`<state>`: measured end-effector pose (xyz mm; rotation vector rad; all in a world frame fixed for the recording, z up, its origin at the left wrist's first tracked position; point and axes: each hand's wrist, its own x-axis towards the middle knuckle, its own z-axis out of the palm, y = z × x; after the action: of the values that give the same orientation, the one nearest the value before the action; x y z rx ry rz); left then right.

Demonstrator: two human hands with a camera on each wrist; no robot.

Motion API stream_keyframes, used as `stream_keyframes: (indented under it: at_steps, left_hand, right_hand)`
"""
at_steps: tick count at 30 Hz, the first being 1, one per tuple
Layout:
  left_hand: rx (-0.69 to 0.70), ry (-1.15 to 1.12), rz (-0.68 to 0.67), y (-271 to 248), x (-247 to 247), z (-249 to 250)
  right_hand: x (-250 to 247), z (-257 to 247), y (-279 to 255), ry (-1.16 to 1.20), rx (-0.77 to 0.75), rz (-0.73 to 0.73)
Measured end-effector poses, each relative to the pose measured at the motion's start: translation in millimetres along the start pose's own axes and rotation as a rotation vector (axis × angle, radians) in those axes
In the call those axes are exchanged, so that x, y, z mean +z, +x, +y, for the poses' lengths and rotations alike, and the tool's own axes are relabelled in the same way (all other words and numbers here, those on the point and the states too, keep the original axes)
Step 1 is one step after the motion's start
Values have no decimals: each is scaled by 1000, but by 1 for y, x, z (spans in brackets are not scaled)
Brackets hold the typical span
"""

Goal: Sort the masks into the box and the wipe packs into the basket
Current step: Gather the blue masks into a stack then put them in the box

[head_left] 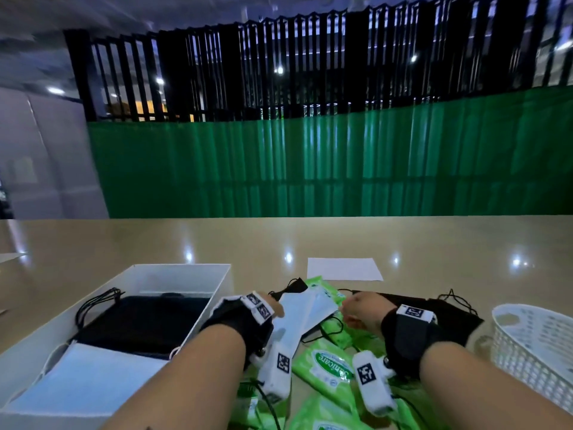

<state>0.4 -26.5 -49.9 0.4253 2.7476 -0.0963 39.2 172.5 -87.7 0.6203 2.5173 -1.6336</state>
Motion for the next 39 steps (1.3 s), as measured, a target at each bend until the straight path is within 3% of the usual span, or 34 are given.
stream_keyframes:
  at_steps: [3,10,14,16,19,22,25,28,30,33,37,39]
  left_hand:
    - [-2,126,-73,25,32,-13]
    - [-6,-11,-18,16,49,-15]
    - [-92,-148,-34,21,52,-16]
    - [-51,-83,-58,25,55,-17]
    - [-108,-218,-81,26,57,-11]
    - [-67,-304,38,20,52,-1]
    - [-22,-663,259,20,39,9]
    - [-65,-1094,422,14,38,8]
    - [-94,-1715,300,15,48,11]
    - [156,-2214,79,9,56,19]
    - [517,-2302,-138,-6,51,55]
    - [577,-2210,-158,-9,55,71]
  right_hand:
    - [7,0,6,-3,53,9]
    - [23,-5,10,-5,91,57]
    - [26,-6,12,-64,89,48]
    - [25,-5,12,12,52,49]
    - [23,5,7,264,-12,101]
    - [17,20,0,511,-56,126]
    - [4,33,-9,804,-21,88]
    - [-15,37,-19,1025,-37,49]
    - [-25,39,-26,1047,-95,31]
    - [-24,45,-32,925,-112,-85]
    - [-8,46,-33,751,-54,-338]
    - [-7,48,-35,800,-68,-439]
